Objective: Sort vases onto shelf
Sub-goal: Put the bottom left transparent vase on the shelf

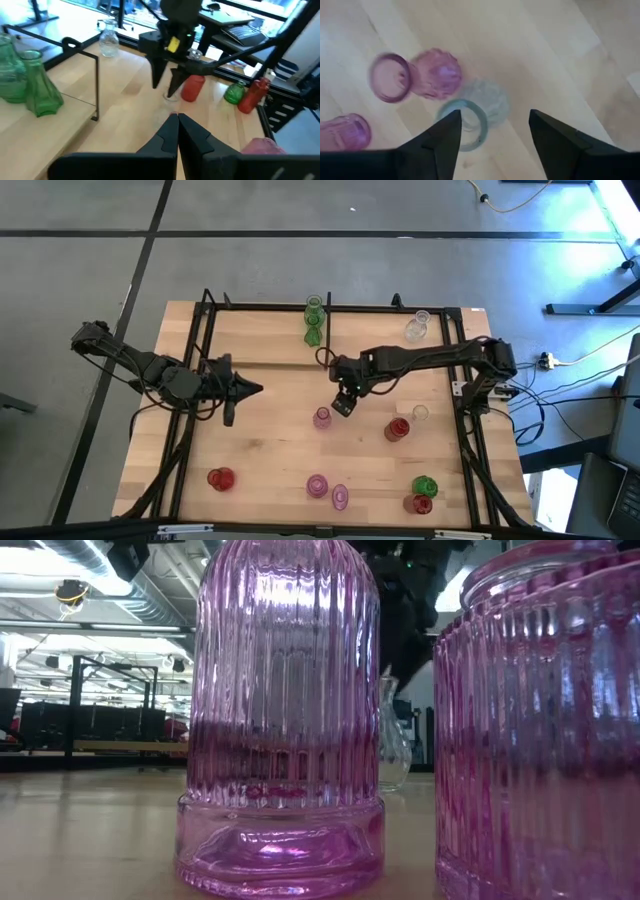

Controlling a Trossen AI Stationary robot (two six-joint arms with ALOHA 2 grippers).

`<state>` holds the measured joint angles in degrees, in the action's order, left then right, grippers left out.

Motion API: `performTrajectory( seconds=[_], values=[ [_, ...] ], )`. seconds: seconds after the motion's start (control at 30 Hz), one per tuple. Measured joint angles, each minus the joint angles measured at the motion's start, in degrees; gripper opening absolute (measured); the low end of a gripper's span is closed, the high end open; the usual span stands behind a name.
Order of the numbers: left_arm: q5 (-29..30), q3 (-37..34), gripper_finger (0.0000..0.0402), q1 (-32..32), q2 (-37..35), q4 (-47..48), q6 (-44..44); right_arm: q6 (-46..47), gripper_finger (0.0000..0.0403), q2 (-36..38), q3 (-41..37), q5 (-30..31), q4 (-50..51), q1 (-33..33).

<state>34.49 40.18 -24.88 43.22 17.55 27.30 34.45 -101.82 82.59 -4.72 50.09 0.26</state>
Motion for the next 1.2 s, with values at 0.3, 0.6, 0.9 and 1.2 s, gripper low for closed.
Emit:
performTrajectory(
  seconds=[0.3,0.6,0.9,1.2],
  values=[
    [1.6,0.0,0.0,1.3,0.0,-0.1,-0.5,0.2,0.0163,-2.3,0.1,-1.4,3.4,0.1],
    [1.6,0.0,0.0,1.5,0.0,-0.2,-0.4,1.1,0.0129,-4.1,0.1,-4.4,1.5,0.0],
    [1.6,0.0,0.0,1.5,0.0,-0.2,-0.5,0.0,0.0022,-4.1,0.1,-6.9,1.0,-0.2],
    [1.7,0.0,0.0,1.5,0.0,-0.2,-0.5,-0.1,0.0006,0.3,4.2,-5.7,7.5,-2.4]
  ],
)
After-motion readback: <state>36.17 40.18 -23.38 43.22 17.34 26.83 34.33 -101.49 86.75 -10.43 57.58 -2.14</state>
